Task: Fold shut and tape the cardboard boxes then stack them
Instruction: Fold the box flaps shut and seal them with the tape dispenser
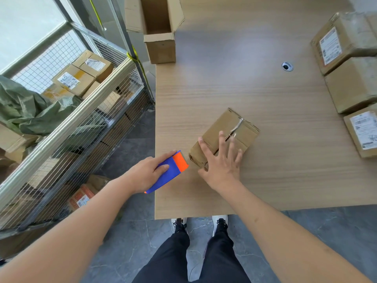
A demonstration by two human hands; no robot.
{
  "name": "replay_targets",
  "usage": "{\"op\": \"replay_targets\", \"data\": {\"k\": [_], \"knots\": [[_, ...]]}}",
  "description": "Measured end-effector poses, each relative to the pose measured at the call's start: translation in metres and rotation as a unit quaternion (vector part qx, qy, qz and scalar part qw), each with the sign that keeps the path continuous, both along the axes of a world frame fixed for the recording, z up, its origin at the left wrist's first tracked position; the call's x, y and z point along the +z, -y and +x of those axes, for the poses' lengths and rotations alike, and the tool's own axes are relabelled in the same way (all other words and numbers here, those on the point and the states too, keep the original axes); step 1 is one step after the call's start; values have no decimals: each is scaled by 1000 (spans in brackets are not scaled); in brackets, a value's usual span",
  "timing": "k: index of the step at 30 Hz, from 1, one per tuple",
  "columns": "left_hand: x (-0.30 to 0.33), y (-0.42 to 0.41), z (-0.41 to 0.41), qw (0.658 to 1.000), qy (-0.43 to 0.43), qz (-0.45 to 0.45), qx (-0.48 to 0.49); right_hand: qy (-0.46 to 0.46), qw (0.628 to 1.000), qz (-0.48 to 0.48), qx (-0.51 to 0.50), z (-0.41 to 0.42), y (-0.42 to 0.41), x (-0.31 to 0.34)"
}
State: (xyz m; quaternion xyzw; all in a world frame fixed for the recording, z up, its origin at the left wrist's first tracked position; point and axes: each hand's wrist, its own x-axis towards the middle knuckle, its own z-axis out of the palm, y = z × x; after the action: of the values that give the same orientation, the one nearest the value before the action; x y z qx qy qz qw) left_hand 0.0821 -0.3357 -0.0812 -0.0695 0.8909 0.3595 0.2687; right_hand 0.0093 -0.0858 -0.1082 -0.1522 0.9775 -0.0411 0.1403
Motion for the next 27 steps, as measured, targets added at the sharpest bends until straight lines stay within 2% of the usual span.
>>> {"op": "replay_targets", "data": {"k": [3, 8, 11, 13, 15, 17, 18, 20, 27], "knots": [[9, 8, 4, 999, -24, 23, -23, 24, 999, 8, 45, 0, -10, 5], [26, 9, 10, 994, -62, 63, -59, 48, 974, -19, 222, -13, -33, 13], [35, 3, 11, 992, -89, 65, -65, 77, 962, -29, 259, -23, -37, 23], [43, -3, 12, 990, -103, 66, -71, 125, 959, -63, 247, -29, -35, 35], [51, -11, 12, 988, -116, 68, -75, 189, 945, -203, 171, -29, -32, 50], [57, -19, 12, 986, -129, 72, -72, 285, 876, -383, 62, -24, -29, 67], [61, -23, 12, 986, -133, 72, -70, 322, 841, -435, 32, -21, -28, 76], [69, -31, 15, 985, -141, 71, -65, 351, 812, -466, 17, -17, -28, 89], [105, -67, 20, 978, -190, 59, -60, 381, 760, -526, -12, -22, -57, 121]]}}
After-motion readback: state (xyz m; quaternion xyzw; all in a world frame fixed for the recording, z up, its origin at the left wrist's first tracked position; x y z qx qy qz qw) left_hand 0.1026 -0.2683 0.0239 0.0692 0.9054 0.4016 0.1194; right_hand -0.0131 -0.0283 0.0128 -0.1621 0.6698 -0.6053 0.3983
